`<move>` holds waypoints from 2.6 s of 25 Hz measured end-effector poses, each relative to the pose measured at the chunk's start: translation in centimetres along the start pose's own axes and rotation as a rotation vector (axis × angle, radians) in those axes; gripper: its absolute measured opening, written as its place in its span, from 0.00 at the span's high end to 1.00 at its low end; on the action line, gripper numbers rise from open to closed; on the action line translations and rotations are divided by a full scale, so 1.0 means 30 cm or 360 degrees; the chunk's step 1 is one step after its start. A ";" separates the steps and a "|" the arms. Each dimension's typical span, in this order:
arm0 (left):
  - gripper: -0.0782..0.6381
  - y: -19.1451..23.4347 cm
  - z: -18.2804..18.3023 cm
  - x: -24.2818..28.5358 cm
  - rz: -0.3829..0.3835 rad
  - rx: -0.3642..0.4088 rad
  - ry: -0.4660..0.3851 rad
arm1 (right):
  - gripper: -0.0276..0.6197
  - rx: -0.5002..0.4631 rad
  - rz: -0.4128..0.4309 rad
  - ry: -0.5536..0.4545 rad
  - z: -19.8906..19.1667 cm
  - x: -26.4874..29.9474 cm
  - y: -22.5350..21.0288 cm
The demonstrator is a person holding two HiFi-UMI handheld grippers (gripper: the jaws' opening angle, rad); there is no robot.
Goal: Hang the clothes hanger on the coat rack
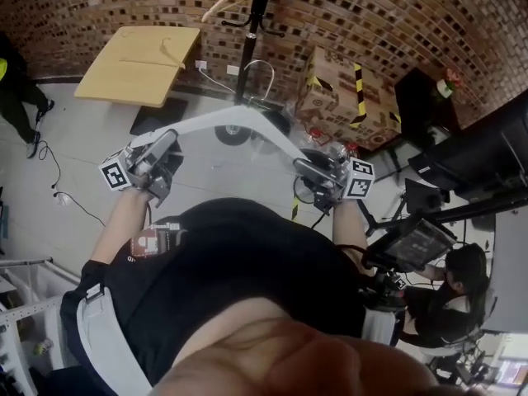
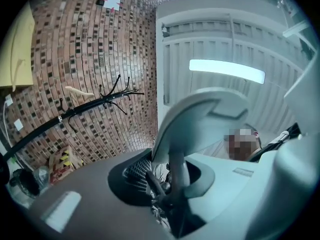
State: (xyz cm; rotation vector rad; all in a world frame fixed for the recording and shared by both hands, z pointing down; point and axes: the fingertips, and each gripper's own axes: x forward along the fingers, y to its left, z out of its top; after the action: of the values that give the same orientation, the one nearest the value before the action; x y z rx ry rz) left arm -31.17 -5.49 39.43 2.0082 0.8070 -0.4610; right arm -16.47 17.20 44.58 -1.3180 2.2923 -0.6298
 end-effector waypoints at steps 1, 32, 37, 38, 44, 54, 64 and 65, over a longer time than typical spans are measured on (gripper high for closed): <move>0.75 0.015 -0.014 0.040 0.0005 0.0007 -0.0020 | 0.77 -0.0009 0.0016 0.0017 0.037 -0.033 -0.024; 0.75 0.891 0.492 0.513 -0.0176 -0.0003 -0.0015 | 0.73 -0.0247 -0.0256 0.0000 0.723 0.033 -0.838; 0.75 1.023 0.635 0.534 -0.0169 0.0046 0.0042 | 0.73 -0.0254 -0.0290 -0.0035 0.789 0.128 -0.979; 0.75 1.036 0.648 0.539 -0.0170 0.0058 0.0047 | 0.73 -0.0256 -0.0284 -0.0033 0.799 0.137 -0.999; 0.75 1.071 0.724 0.556 -0.0170 0.0163 0.0030 | 0.73 -0.0287 -0.0133 0.0020 0.878 0.195 -1.113; 0.75 1.028 0.734 0.694 -0.0045 0.0553 0.0037 | 0.73 -0.0307 0.0318 0.0088 1.019 0.186 -1.305; 0.75 1.060 0.585 0.984 0.0256 0.0931 -0.0123 | 0.73 -0.0258 0.0818 0.0225 1.247 0.039 -1.565; 0.75 1.073 0.571 1.009 0.0310 0.0951 -0.0146 | 0.73 -0.0241 0.0864 0.0232 1.264 0.032 -1.600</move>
State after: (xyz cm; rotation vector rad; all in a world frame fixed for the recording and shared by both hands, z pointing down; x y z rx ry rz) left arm 12.79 -21.48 31.85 2.5591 0.4347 -0.7370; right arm 37.31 -11.76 41.26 -0.6627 2.6993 -0.3796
